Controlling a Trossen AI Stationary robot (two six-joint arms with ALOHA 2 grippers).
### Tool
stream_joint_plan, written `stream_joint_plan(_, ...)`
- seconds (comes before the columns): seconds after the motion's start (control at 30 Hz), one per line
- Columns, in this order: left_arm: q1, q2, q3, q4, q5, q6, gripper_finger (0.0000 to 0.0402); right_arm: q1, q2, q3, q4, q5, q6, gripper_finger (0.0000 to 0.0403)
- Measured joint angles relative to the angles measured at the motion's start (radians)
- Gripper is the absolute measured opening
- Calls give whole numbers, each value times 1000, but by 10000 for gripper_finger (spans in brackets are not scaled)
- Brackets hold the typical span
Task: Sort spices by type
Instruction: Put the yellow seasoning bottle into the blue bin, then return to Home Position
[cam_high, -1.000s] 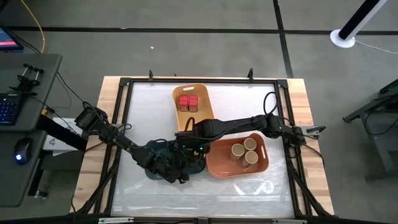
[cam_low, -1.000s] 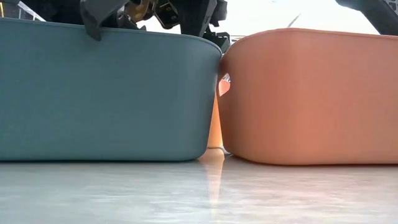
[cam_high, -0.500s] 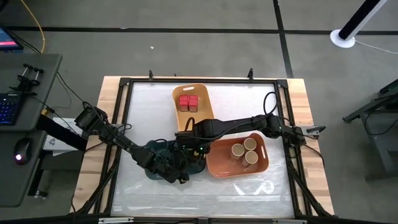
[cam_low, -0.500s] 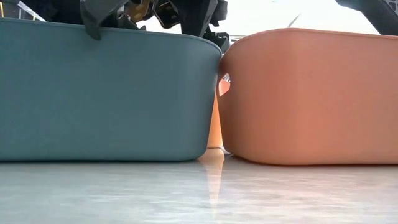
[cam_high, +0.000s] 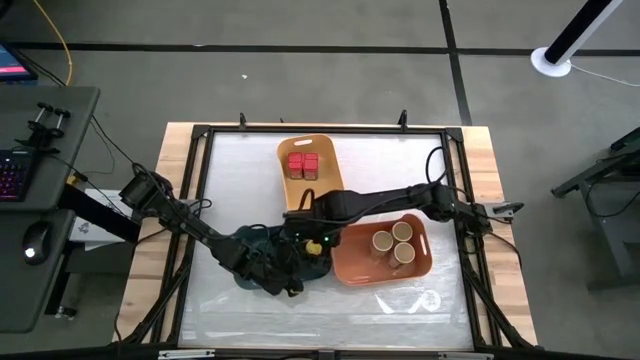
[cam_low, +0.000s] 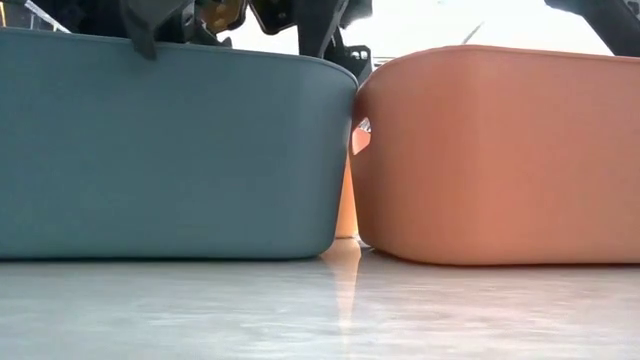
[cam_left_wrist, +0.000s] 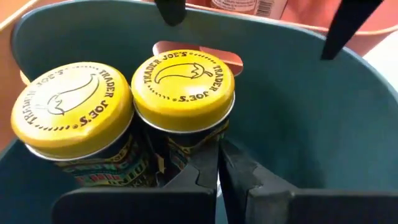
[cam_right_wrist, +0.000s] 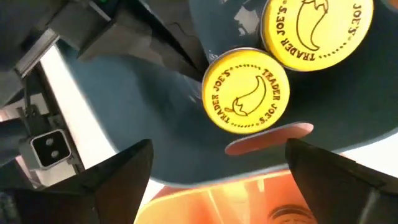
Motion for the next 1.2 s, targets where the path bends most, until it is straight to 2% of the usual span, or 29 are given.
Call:
stream_joint_plan(0.17, -13, -56, 1, -14, 68, -47, 0, 0, -40, 0, -7, 0, -22, 364)
stream_joint_plan(0.4, -29, -232, 1, -179, 48, -33, 0, -6, -79, 0, -15, 58, -68, 364)
stream_joint_plan(0.67, -33, -542, 0, -284, 0, 45, 1, -23, -169, 0, -57, 230, -55, 364)
stream_joint_plan(0.77, -22, -633, 0, -294, 18, 90, 0, -28, -205, 0, -90, 258, -60, 364)
stream_joint_plan(0.83, -13, -678, 0, -292, 23, 117, 0, -28, -231, 0, -125, 315, -65, 364)
stream_joint_plan(0.9, -3, -710, 0, -284, 25, 154, 0, -28, -256, 0, -161, 366, -65, 364)
stream_joint_plan(1.07, 46, -743, 1, -277, 31, 283, 0, -56, -317, 0, -165, 389, -59, 364)
stream_joint_plan(1.13, 92, -742, -1, -263, 73, 327, 0, -67, -340, 0, -166, 407, -43, 364)
stream_joint_plan(1.2, 149, -739, -28, -164, 161, 369, 0, -77, -361, 0, -166, 409, -35, 364)
